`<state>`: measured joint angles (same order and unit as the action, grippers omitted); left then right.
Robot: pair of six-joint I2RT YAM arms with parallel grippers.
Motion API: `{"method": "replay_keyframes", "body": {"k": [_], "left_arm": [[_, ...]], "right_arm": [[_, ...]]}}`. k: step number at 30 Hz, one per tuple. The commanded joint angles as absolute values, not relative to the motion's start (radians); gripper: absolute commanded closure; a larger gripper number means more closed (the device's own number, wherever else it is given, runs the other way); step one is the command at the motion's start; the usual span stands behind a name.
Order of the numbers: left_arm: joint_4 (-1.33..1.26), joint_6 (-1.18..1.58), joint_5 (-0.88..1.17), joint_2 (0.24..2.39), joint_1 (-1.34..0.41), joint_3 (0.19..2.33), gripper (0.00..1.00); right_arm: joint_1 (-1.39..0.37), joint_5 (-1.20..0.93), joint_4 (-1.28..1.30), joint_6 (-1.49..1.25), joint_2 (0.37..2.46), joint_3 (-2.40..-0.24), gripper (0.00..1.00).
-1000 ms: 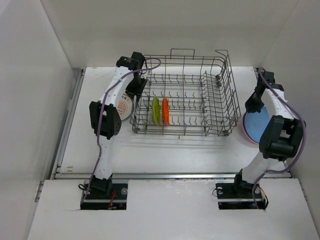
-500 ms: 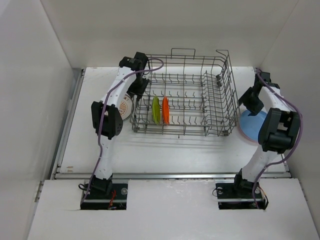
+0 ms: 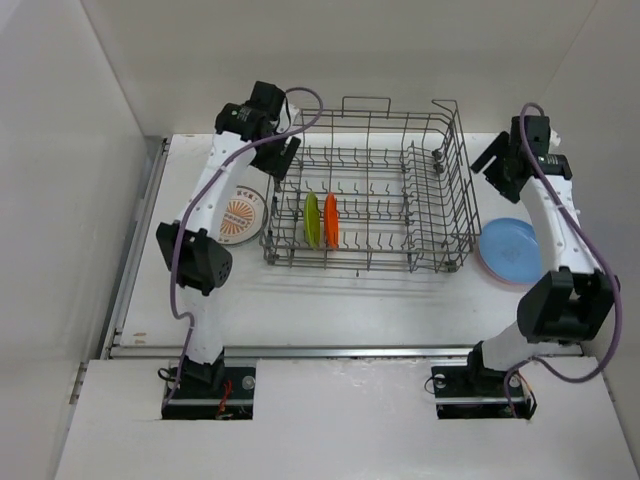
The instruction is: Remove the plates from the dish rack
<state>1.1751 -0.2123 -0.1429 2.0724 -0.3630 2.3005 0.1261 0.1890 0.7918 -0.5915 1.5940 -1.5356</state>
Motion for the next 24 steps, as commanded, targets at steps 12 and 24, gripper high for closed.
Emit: {"method": "replay_keyframes", "body": {"k": [12,24], "left_arm": [[1.22,-0.285,0.166,2.032,-0.589,2.339,0.3],[1.155,-0.152,-0.041,2.187,-0.664,2.381,0.47]], "right_arm": [[-0.026,0.183,0.693,-0.499,1.368,-1.539,0.15],[-0.037,0.164,0.67,-0.469,1.39,-1.404,0.15]]}}
